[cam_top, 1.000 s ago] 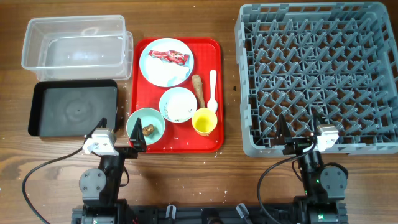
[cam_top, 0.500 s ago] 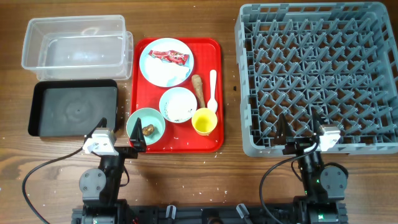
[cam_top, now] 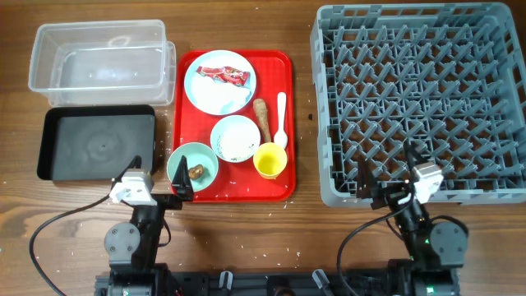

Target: Sort waste into correct bins and load items into the dishwasher rack

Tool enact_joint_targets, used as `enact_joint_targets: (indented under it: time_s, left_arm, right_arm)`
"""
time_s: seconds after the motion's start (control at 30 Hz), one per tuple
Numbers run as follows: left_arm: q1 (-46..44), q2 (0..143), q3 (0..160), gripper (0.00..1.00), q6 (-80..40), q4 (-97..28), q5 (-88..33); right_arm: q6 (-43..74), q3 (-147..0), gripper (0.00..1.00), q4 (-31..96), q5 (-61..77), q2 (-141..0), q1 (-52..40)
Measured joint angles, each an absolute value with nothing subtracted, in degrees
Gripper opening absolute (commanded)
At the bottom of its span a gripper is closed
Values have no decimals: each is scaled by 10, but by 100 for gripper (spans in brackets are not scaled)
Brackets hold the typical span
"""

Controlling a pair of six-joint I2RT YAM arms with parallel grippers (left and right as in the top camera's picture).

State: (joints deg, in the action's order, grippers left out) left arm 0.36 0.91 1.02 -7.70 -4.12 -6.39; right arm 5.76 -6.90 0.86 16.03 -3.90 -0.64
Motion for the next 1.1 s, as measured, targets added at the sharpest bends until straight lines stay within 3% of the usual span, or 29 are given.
enact_joint_targets:
  time_s: [0.2,0.37,0.5,0.63,0.7,0.9,1.1]
  left_arm:
    - [4,114,106,100,-78,-58,-83]
    - [4,337,276,100,-78,-100,-102]
    - [4,566,531,100,-78,-304,-108]
    - [3,863,902,100,-78,-575,-110]
    - [-1,995,1029,100,-78,-609,-131]
    - [-23,1181,1058,98,-131,-569,-252]
    - [-143,1227,1059,97,-382,-567,-30]
  right_arm:
    - [1,-236,100,74,183,-176,-6]
    - [-19,-352,100,137,221,-332,-6]
    - [-34,-466,100,266,230,-442,-6]
    - [-48,-561,100,359,232,-529,-6]
    - [-49,-569,100,368,231,-562,-6]
    - [11,-569,100,373,234,-619,-6]
    - [39,-569,100,373,236,-624,-6]
